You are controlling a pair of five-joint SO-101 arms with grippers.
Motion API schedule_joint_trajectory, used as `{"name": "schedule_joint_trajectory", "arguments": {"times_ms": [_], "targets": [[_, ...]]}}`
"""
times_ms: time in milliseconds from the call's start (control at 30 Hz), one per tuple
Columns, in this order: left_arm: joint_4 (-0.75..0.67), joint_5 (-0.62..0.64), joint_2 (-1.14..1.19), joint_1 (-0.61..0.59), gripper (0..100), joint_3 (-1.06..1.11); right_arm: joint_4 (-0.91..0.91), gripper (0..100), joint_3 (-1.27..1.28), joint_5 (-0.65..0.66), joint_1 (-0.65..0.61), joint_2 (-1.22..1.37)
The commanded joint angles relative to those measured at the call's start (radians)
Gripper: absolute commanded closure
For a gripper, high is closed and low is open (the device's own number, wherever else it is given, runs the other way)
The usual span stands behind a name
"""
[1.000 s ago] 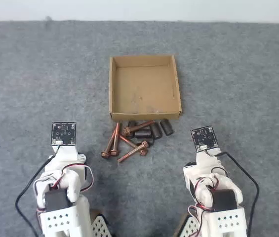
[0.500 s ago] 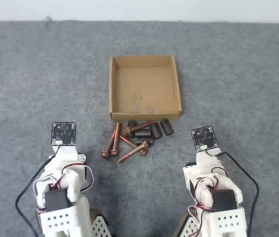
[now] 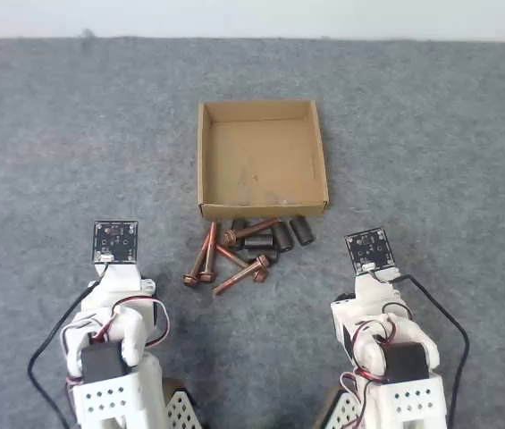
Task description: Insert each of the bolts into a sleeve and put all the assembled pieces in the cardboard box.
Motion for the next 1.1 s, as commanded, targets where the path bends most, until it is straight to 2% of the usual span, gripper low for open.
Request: {"name": "schedule_joint_trajectory", "arguments": {"times_ms": [0, 1067], "targets": [[0.005, -0.006, -0.018, -0.006, 98, -0.013, 0.002, 99.1, 0.012, 0.009, -0.002, -0.018], [0.005, -0.005, -0.018, 0.000, 98, -0.013, 0.018, 99.1, 0.012, 0.005, -0.007, -0.021]]}}
